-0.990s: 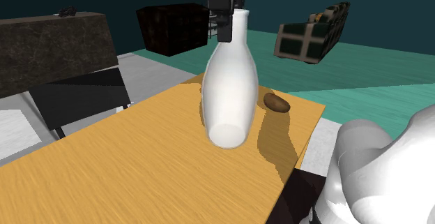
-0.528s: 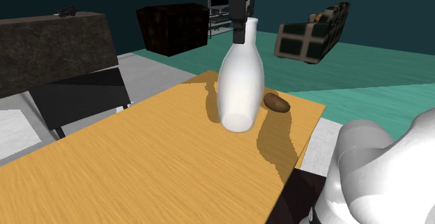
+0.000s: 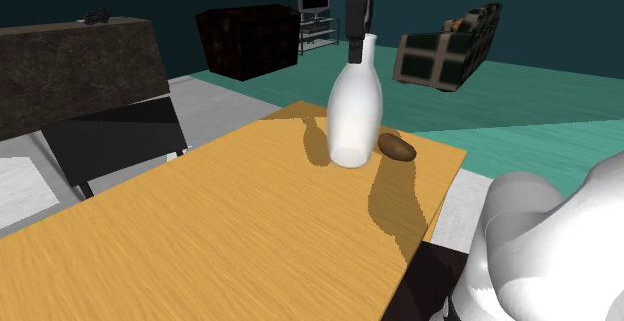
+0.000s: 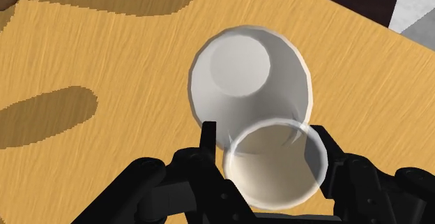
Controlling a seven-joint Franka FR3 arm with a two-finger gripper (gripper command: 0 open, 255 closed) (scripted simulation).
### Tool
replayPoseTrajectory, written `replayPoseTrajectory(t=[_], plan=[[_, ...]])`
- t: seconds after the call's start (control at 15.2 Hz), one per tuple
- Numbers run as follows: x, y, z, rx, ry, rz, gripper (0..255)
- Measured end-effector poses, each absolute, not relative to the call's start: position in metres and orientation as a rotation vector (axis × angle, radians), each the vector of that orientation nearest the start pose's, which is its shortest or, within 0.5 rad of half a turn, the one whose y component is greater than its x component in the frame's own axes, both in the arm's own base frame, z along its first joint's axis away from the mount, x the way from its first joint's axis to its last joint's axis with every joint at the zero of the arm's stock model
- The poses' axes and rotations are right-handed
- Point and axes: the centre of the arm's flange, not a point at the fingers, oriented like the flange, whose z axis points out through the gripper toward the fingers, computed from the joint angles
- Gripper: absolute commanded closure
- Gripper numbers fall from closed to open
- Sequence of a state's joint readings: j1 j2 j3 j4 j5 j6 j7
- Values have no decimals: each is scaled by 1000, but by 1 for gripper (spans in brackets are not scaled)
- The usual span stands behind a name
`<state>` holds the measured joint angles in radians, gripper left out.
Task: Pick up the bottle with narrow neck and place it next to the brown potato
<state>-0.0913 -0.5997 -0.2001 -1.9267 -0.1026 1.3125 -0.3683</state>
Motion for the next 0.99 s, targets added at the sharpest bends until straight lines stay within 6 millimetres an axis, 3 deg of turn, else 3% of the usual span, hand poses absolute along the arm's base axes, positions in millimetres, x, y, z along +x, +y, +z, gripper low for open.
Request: replayPoseTrajectory(t=[0.99], plan=[[315,-329,647,-3117,-136,31,255]])
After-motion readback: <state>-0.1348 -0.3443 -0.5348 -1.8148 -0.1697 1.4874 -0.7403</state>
